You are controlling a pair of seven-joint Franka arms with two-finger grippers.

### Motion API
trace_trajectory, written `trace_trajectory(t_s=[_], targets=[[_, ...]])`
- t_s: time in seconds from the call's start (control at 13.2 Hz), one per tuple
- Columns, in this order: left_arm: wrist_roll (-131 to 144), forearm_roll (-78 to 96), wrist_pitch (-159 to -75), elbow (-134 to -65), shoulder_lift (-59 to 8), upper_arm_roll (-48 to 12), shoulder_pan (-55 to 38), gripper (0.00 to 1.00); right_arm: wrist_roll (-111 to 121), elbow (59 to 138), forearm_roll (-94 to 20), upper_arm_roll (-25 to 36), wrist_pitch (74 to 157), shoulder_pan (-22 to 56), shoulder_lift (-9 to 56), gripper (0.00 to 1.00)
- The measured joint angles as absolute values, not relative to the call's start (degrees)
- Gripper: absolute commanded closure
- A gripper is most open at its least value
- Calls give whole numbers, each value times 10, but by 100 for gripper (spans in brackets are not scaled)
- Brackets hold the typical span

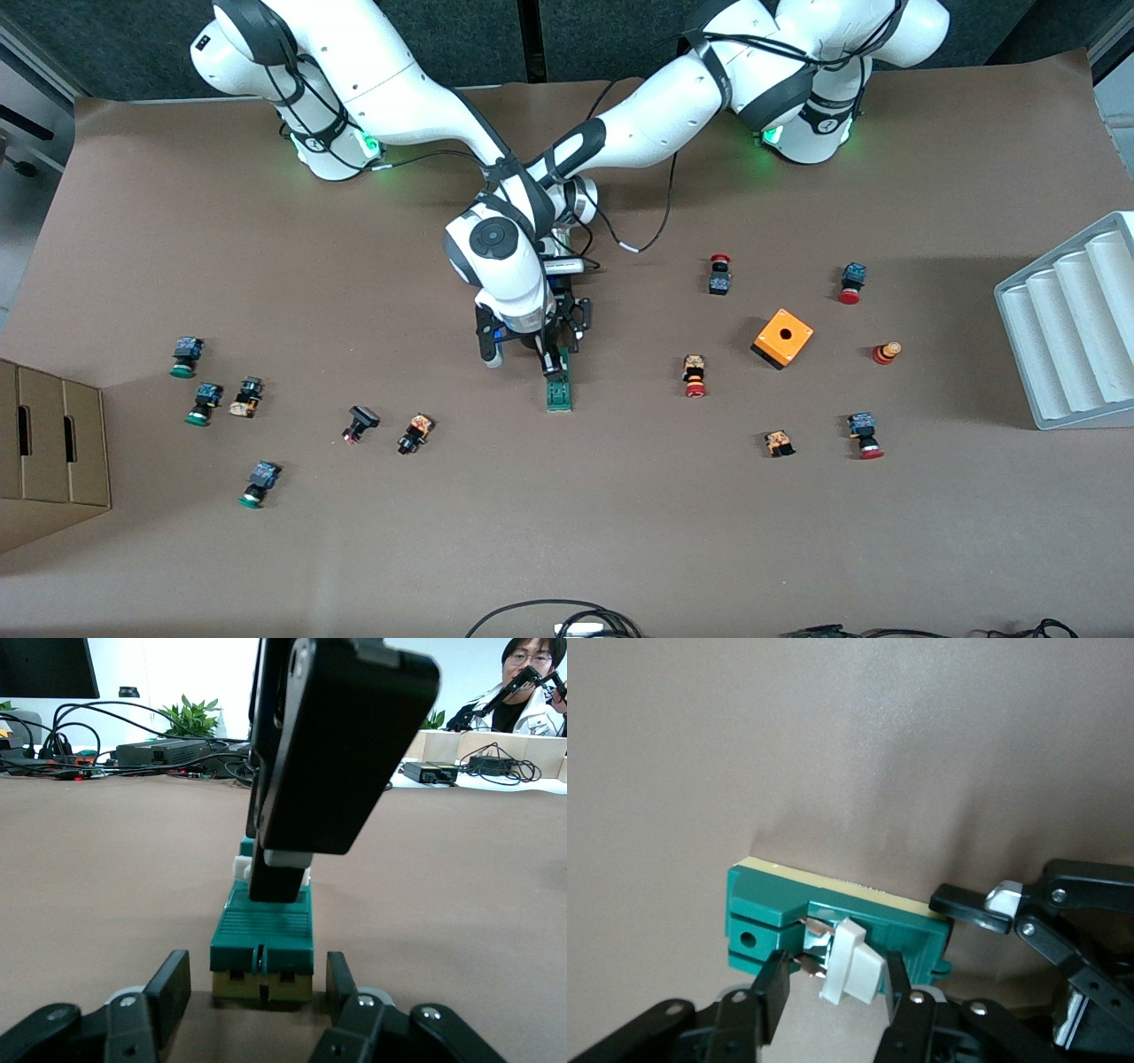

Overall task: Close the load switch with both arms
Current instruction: 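Push the white handle down toward the contacts with the right gripper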

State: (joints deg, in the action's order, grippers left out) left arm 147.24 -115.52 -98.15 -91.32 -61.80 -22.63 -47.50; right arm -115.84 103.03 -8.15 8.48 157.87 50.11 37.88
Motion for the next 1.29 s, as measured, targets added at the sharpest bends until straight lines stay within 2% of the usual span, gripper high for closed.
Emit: trace_trajectory(t_s=[1.29], targets=[[1472,-1155,-982,-913,-618,-226,-475,31,-1167,1008,-83,90,1564,480,371,60]])
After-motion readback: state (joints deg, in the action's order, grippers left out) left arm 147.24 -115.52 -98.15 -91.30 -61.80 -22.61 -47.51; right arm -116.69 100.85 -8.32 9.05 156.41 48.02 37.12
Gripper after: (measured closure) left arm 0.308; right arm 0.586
